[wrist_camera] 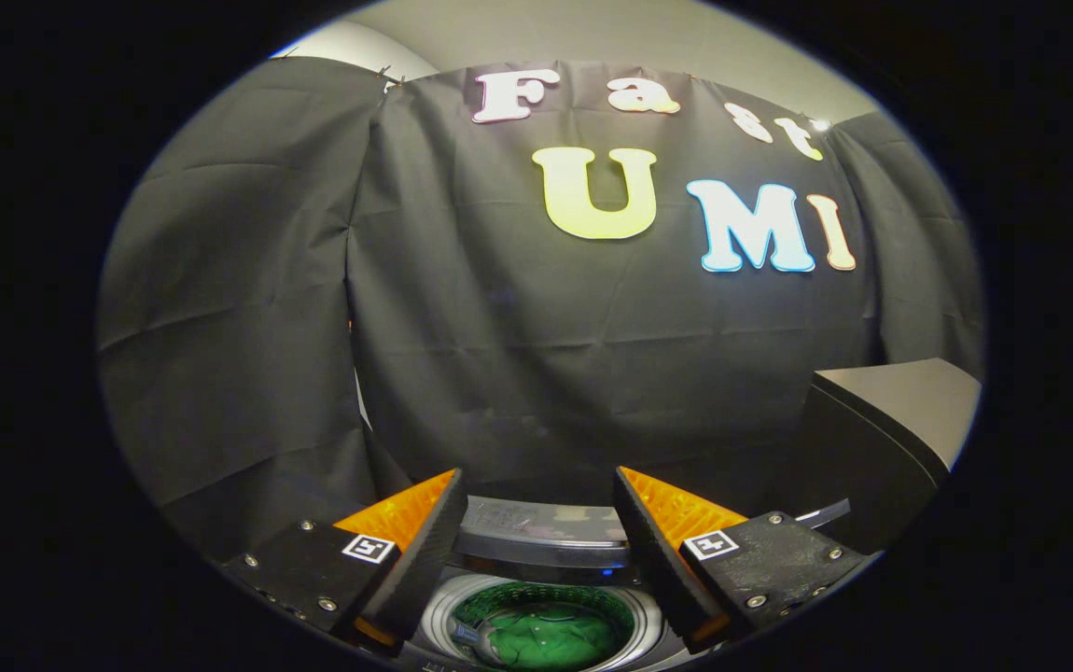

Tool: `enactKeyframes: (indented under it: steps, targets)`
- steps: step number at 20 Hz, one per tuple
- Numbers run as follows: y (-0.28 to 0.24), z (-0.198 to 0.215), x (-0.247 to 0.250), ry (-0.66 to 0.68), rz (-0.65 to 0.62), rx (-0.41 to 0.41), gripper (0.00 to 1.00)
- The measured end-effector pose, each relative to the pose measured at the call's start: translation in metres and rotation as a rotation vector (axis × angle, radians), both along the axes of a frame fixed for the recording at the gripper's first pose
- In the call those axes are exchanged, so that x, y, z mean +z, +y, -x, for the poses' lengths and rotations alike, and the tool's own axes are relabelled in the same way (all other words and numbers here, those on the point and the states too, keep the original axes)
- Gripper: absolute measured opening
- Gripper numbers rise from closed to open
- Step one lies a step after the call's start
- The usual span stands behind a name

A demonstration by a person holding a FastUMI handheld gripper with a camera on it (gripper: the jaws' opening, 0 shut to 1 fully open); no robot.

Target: Put the clothes into the washing machine and then close the washing machine lid.

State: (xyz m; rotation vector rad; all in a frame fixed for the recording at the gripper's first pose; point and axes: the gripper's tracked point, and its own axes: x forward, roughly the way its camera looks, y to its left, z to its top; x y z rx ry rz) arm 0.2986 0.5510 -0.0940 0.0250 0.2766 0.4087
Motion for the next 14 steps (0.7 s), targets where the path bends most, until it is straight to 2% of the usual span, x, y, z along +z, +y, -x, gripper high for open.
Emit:
enactKeyframes:
  steps: [14]
  targets:
    - [-0.009, 0.061, -0.074, 0.107, 0.055, 0.057, 0.97]
